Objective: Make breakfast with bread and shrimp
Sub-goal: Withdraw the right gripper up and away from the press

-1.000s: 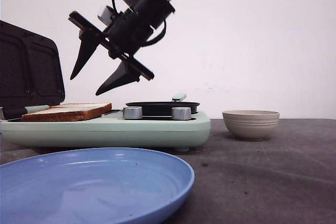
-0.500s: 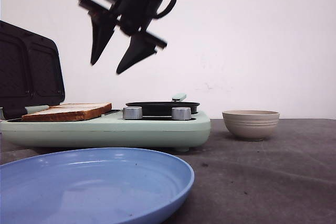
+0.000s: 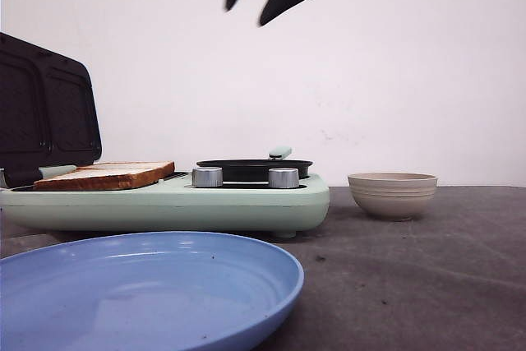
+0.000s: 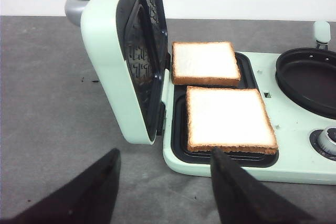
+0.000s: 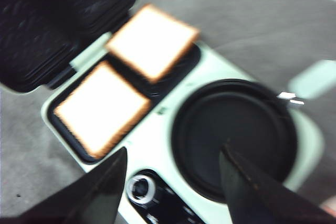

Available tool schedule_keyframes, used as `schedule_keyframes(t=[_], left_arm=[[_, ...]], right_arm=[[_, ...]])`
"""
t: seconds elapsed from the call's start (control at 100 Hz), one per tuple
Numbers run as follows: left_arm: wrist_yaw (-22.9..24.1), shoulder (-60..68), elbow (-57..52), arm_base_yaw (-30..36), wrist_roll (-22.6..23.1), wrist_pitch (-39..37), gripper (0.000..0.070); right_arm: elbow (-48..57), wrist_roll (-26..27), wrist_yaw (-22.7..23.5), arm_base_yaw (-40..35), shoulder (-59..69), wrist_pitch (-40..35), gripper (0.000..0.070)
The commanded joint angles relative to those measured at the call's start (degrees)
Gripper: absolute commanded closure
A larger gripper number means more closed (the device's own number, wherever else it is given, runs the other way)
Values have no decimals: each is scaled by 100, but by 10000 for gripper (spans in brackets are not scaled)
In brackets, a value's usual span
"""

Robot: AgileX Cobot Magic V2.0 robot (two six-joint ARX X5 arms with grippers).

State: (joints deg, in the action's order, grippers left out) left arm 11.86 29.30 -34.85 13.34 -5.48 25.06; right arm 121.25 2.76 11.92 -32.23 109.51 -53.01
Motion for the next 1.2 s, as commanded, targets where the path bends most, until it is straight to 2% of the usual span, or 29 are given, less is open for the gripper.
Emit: schedule_keyframes(t=[0.0,0.15,0.28,0.75,0.87,1.0,1.19], left_arm=[[24,17,-11,4,2,-61,416],[24,17,-11,4,-20,-63,416],[26,17,-11,4,-22,-63,416],[26,17,-11,4,-175,-63,416],[24,20,-11,4,-173,-63,417],[26,20,-11,7,-170,-57,417],[24,17,-11,7,-168,-59,417]], right_arm=[[129,-144,22,44,-101,-66,359],[-114,-378,83,297,-492,-164,360],[-767,-503,323,549,-1038,79,362],[-5711,-505,433,1134,-4347,2194,363],[-6815,-361,433,1241,-5169,2710,363],[-7729,-153,433,1294,-5897,3206,363],[-8561,-42,306,1292,-6581,3552,363]])
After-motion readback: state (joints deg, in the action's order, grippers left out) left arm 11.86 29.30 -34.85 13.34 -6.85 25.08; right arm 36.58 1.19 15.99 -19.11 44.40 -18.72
